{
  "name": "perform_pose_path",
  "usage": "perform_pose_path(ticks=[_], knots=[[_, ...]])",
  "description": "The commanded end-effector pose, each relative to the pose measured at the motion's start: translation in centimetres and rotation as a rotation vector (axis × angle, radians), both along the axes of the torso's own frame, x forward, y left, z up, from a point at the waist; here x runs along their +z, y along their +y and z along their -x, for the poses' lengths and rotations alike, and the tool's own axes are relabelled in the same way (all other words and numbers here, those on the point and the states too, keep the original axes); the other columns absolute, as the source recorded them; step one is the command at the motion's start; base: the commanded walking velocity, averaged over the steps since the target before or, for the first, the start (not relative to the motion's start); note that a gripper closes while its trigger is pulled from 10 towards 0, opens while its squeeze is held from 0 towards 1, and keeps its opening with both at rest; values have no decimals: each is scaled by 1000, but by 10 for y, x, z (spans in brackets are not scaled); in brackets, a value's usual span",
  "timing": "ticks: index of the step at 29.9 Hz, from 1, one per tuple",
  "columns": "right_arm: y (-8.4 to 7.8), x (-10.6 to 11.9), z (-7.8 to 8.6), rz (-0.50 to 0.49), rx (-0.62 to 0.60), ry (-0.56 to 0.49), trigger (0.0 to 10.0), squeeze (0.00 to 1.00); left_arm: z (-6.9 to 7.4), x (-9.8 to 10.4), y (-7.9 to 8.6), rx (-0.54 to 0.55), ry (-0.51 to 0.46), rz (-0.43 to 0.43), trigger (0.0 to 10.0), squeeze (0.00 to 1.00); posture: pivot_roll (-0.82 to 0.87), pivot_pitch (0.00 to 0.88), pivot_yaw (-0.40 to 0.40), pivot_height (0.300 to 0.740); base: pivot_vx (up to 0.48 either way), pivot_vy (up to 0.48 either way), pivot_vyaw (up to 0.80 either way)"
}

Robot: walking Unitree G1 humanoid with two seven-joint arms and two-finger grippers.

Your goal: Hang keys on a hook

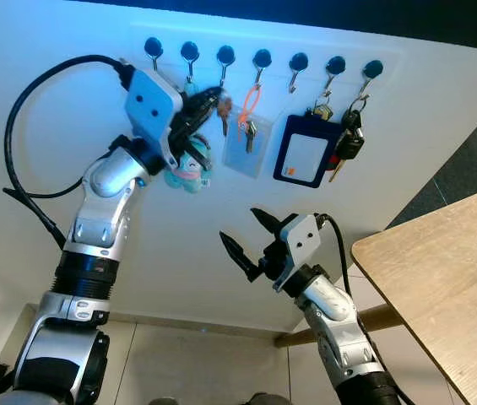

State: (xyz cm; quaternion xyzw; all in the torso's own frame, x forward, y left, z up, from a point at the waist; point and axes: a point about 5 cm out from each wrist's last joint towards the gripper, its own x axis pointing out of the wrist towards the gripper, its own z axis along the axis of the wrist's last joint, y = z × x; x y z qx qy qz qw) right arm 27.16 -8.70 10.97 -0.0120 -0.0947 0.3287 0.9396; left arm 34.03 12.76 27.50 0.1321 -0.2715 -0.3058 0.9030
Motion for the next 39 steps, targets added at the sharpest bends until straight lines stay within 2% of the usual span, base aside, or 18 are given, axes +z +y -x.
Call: perform_pose_path(ticks=[1, 16, 39], knots=[[0, -1, 2, -1, 4, 11, 10000, 0, -1, 3, 5, 23, -10, -12, 10000, 0, 74, 63, -66, 740, 0, 0, 0], [0, -1, 3, 2, 9, 12, 10000, 0, 8, -1, 10, -20, -26, 19, 10000, 0, 75, 63, -72, 740, 0, 0, 0], [2, -2, 5, 5, 13, 16, 10000, 0, 11, 11, -14, -68, -47, 25, 10000, 0, 74, 59, -67, 740, 0, 0, 0]])
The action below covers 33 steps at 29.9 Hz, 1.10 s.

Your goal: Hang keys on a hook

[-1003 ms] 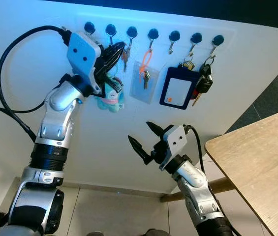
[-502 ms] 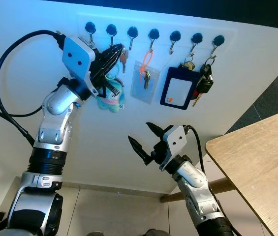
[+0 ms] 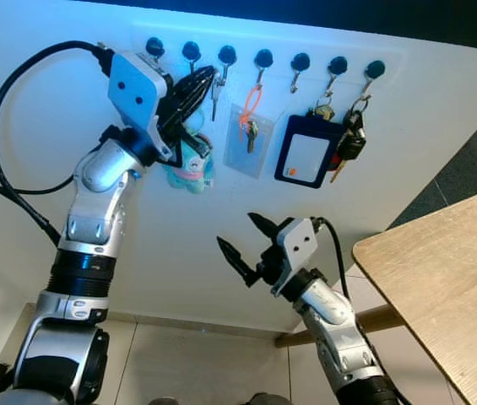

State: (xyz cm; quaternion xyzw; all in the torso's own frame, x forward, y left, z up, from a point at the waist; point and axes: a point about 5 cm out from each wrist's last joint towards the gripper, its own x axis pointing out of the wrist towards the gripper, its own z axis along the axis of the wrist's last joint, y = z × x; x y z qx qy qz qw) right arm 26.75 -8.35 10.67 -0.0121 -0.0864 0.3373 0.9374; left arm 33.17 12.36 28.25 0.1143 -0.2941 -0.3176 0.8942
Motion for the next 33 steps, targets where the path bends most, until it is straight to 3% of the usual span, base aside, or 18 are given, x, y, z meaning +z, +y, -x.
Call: perform_pose_path(ticks=[1, 19, 33], knots=[[-1, 1, 0, -2, -4, 1, 10000, 0, 3, 4, -11, -28, -15, -14, 10000, 0, 74, 61, -67, 740, 0, 0, 0], [-1, 2, 0, 0, -6, -1, 10000, 0, 5, -1, -28, -29, -8, -104, 10000, 0, 75, 66, -63, 740, 0, 0, 0], [0, 2, 1, 1, -9, -4, 10000, 0, -6, 3, -20, 97, -12, -195, 10000, 0, 79, 68, -58, 740, 0, 0, 0]])
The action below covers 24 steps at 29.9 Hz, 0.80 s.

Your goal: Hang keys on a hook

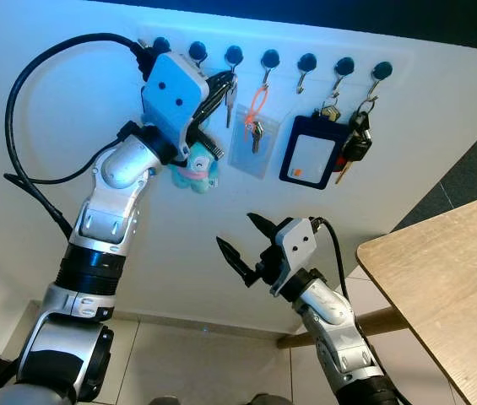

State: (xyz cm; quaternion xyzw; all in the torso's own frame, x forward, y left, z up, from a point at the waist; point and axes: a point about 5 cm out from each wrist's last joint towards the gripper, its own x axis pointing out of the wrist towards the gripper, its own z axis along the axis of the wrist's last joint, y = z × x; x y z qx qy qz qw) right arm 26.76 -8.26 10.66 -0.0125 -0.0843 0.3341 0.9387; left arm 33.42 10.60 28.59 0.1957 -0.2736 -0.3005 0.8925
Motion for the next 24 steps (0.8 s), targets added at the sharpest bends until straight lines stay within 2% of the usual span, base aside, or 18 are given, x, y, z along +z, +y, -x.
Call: perform_pose_path(ticks=[1, 10, 13, 18, 24], knots=[[-1, 2, 1, -1, -2, -7, 10000, 0, -3, -1, -2, 16, 8, -45, 10000, 0, 79, 68, -58, 740, 0, 0, 0], [-1, 3, 0, -1, -4, -9, 10000, 0, -3, 3, -3, 27, -6, -81, 10000, 0, 79, 69, -56, 740, 0, 0, 0], [-1, 3, 0, -2, -6, -10, 10000, 0, -2, 0, -6, 19, -18, -142, 10000, 0, 80, 69, -55, 740, 0, 0, 0], [-1, 3, 0, -2, -7, -11, 10000, 0, -1, -6, -9, 7, -7, -189, 10000, 0, 78, 69, -53, 740, 0, 0, 0], [-1, 3, 0, -2, -8, -10, 10000, 0, -1, -7, -9, 3, 4, -174, 10000, 0, 78, 68, -54, 740, 0, 0, 0]])
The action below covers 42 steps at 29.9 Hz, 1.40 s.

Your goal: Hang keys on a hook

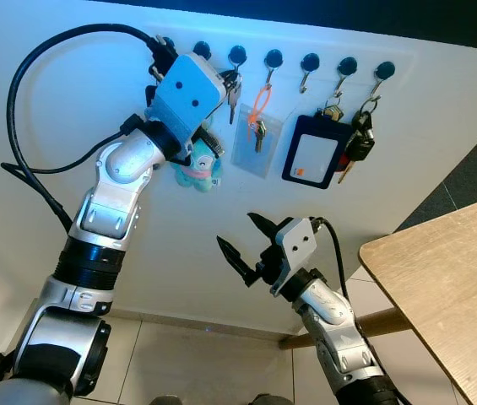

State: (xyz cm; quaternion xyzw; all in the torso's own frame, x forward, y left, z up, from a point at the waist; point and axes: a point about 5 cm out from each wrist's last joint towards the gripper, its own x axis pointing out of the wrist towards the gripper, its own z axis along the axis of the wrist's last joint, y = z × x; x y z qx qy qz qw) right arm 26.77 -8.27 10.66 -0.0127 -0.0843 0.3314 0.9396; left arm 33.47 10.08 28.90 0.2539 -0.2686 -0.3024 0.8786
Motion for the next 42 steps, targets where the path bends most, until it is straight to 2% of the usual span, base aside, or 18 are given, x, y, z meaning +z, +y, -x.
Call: perform_pose_path(ticks=[1, 2, 3, 4, 5, 20, 21, 23, 24, 36, 42], knots=[[-1, 3, 0, -2, -2, -10, 10000, 0, -1, -8, -3, -16, 41, -35, 10000, 35, 79, 68, -54, 740, 0, 0, 0], [-1, 3, 0, -2, -2, -10, 10000, 0, -1, -8, -3, -16, 41, -35, 10000, 35, 79, 68, -54, 740, 0, 0, 0], [-1, 3, 0, -2, -1, -10, 10000, 0, -1, -6, -2, -15, 43, -13, 10000, 424, 79, 68, -54, 740, 0, 0, 0], [-1, 3, 0, -2, -1, -10, 10000, 0, -1, -6, -2, -15, 43, -13, 10000, 424, 79, 68, -54, 740, 0, 0, 0], [-1, 3, 0, -2, 0, -10, 10000, 0, -1, -5, -2, -16, 45, 4, 10000, 1000, 80, 67, -57, 740, 0, 0, 0], [-1, 2, 0, -1, 2, -9, 10000, 0, -2, -2, 1, -9, 42, 62, 10000, 1000, 79, 60, -55, 740, 0, 0, 0], [-1, 2, 1, 0, 3, -8, 10000, 0, -2, -2, 1, -11, 45, 74, 10000, 169, 79, 60, -55, 740, 0, 0, 0], [-1, 2, 1, 0, 3, -8, 10000, 0, -2, -2, 1, -12, 47, 81, 10000, 169, 79, 60, -55, 740, 0, 0, 0], [-1, 2, 1, 0, 3, -8, 10000, 0, -2, -3, 1, -13, 50, 82, 10000, 0, 78, 60, -56, 740, 0, 0, 0], [-1, 2, 1, 1, 3, -7, 10000, 0, -1, -5, 1, -19, 44, 77, 10000, 0, 79, 63, -57, 740, 0, 0, 0], [-2, 2, 1, 1, 1, -7, 10000, 0, 9, -9, -1, -107, 35, 163, 10000, 0, 79, 66, -57, 740, 0, 0, 0]])
